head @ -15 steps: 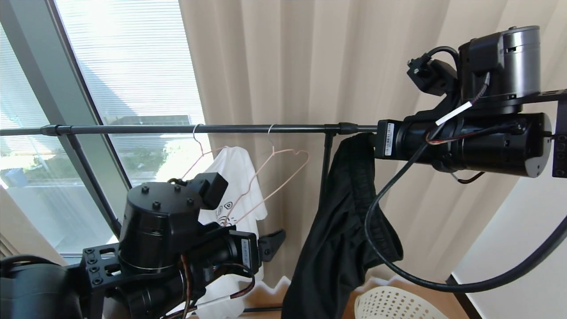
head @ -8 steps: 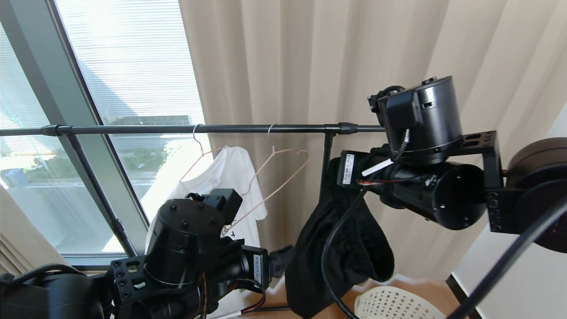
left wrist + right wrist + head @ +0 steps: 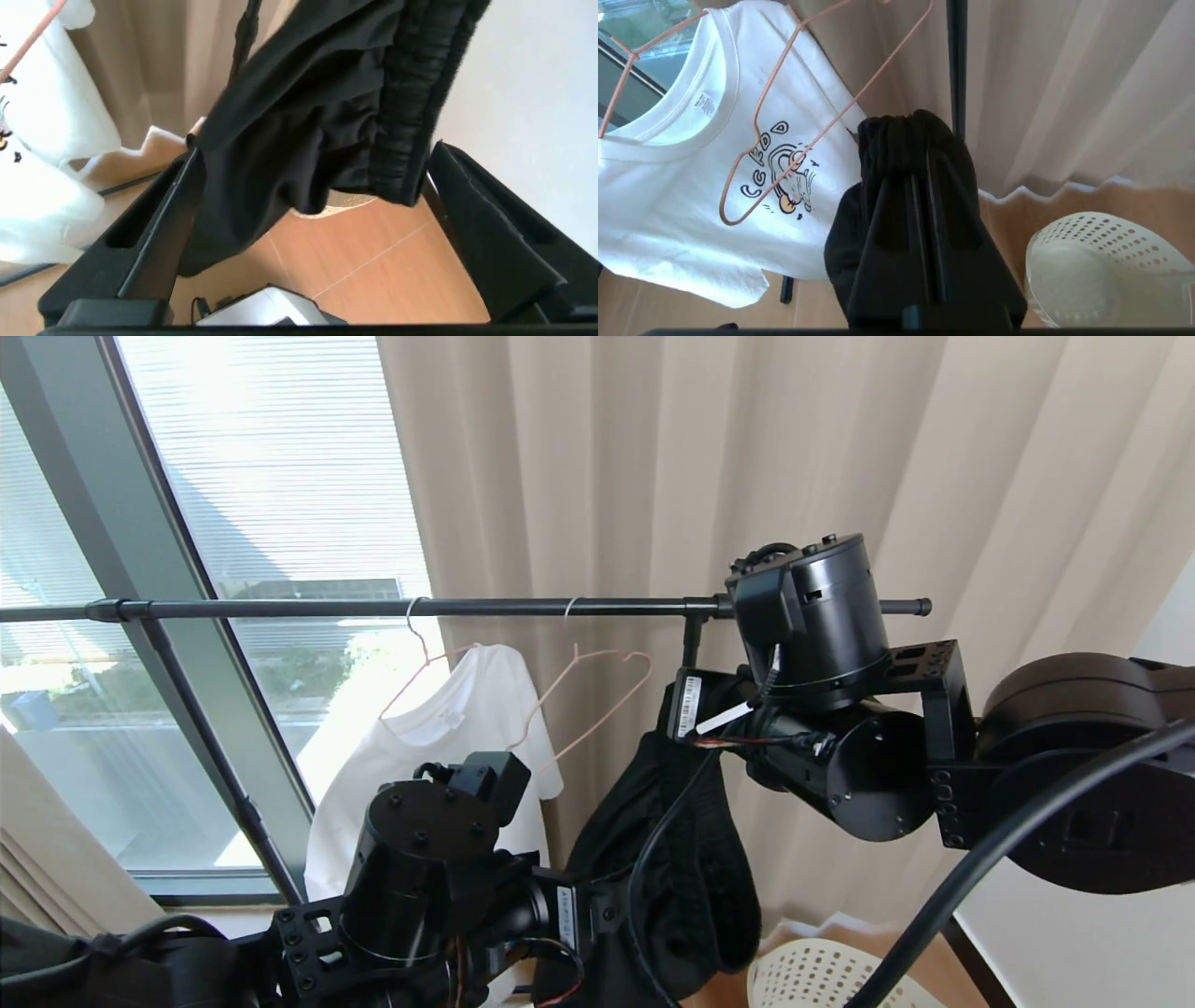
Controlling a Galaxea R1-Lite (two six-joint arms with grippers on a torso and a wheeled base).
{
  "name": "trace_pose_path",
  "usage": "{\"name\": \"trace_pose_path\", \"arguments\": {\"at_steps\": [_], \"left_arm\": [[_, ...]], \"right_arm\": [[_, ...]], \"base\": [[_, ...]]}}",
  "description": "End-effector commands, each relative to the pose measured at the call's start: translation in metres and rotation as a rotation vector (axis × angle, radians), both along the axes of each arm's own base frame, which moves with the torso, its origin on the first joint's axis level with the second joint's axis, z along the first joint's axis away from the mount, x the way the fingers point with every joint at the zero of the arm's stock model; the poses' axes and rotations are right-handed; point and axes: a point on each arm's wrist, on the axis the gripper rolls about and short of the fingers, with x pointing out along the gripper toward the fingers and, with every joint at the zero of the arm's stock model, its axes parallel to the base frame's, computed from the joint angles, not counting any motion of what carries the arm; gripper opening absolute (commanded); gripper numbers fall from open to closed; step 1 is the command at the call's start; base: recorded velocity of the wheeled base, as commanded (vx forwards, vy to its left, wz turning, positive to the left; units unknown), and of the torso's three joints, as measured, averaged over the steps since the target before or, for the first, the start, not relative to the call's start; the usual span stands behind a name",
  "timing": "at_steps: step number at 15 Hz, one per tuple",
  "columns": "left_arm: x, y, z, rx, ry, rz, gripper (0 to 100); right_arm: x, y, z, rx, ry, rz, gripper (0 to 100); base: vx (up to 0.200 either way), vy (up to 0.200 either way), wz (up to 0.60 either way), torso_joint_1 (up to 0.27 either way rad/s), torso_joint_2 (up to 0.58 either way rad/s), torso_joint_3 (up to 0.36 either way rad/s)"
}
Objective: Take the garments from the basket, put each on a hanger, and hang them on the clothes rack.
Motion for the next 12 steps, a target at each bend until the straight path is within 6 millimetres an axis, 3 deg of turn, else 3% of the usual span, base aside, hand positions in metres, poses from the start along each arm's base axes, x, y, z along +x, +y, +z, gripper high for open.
{"name": "trace_pose_path", "arguments": {"at_steps": [1,4,8,12], "left_arm": [[0.002,-0.008,-0.014,0.013,0.041,-0.002,100],[-0.002,-0.022,-0.019,-0.017,0.032,-0.036,100],[-0.001,-0.034,-0.022,-0.056,0.008,-0.041,100],[0.013,-0.049,-0.025,-0.088,-0.009,0.059,100]], "right_arm": [[-0.008,0.01,-0.001,0.0,0.0,0.034,0],[-0.009,0.02,-0.001,0.036,-0.02,0.045,0],[-0.01,0.021,-0.001,0.036,-0.028,0.038,0],[-0.013,0.022,0.002,0.029,-0.046,0.015,0]], "base": [[0.0,0.0,0.0,0.0,0.0,0.0],[0.0,0.0,0.0,0.0,0.0,0.0],[0.0,0.0,0.0,0.0,0.0,0.0],[0.0,0.0,0.0,0.0,0.0,0.0]]}}
